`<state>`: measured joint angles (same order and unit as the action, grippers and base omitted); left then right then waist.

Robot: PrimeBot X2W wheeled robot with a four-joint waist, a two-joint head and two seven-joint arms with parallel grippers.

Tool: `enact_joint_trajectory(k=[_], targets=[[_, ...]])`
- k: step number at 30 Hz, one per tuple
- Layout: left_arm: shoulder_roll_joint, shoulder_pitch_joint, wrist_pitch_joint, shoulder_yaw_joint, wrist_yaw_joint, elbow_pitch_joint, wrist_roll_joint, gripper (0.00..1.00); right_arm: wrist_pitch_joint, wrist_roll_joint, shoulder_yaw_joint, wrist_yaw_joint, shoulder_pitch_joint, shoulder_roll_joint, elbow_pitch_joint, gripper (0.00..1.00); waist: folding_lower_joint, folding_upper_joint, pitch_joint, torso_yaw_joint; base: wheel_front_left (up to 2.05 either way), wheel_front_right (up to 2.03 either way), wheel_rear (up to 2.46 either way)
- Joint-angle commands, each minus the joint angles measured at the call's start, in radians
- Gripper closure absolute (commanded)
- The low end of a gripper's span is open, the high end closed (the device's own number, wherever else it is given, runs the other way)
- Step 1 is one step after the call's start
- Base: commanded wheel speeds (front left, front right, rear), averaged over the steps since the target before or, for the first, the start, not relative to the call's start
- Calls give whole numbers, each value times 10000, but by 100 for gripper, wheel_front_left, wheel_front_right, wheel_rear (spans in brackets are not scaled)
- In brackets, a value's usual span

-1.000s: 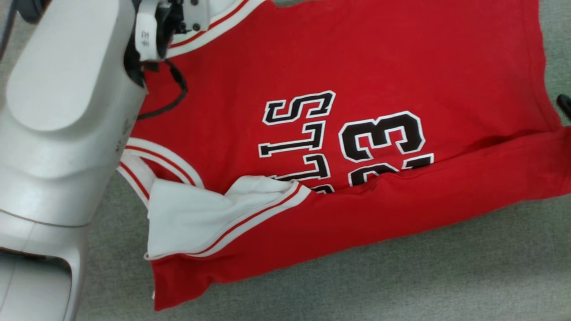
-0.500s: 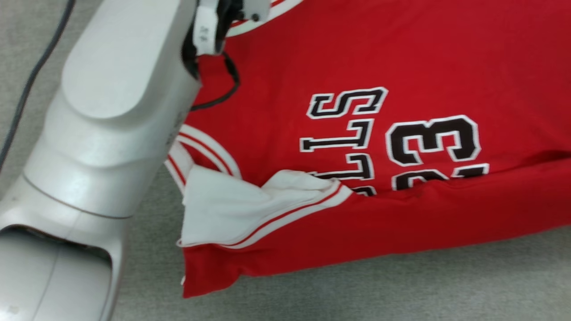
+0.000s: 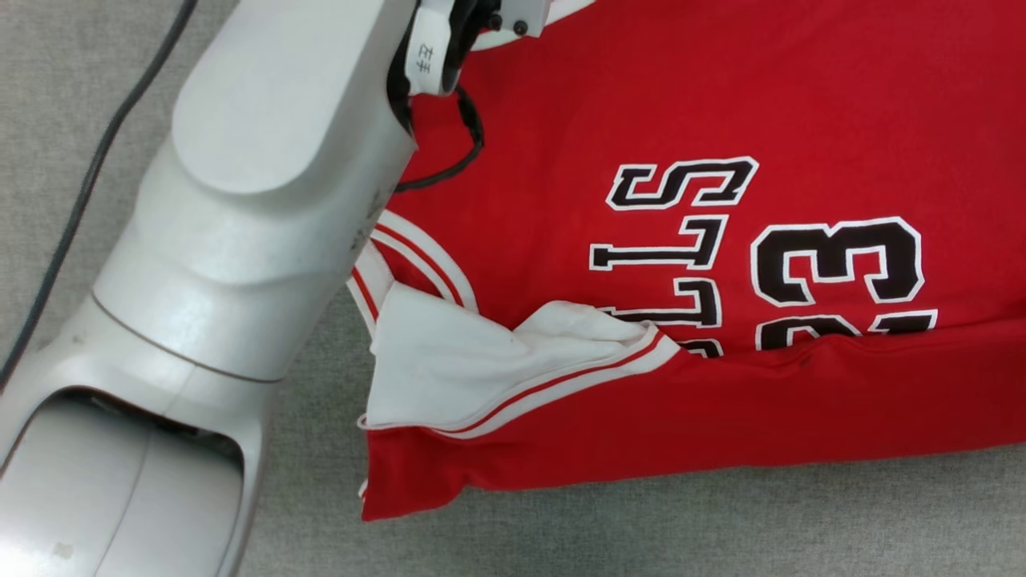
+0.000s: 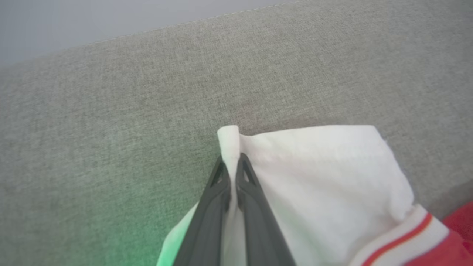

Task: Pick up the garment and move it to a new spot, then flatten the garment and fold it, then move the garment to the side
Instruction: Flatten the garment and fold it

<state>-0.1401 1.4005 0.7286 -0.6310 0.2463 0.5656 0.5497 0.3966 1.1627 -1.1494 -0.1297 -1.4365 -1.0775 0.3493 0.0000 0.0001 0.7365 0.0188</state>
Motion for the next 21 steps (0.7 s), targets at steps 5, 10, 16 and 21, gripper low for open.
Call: enact_joint_trajectory(k=[5,10,16,21], targets=[[124,-284,-49,-160,-213,430,193,100,1,273,-840,-22,147,125,43,100,0,-1,-122,39,0,0,0],[178,-311,-647,-105,-425,555,246,100,-725,595,-937,-4,-12,145,255,100,0,-1,-449,135,0,0,0],[152,-721,-1761,238,-884,158,633,100,-1616,1099,-1067,-4,233,-231,-37,100,0,-1,-1310,427,0,0,0],[-141,-1662,-2168,85,-1359,-962,802,100,-2267,1103,-1215,-4,893,-909,-925,100,0,-1,-1995,700,0,0,0]])
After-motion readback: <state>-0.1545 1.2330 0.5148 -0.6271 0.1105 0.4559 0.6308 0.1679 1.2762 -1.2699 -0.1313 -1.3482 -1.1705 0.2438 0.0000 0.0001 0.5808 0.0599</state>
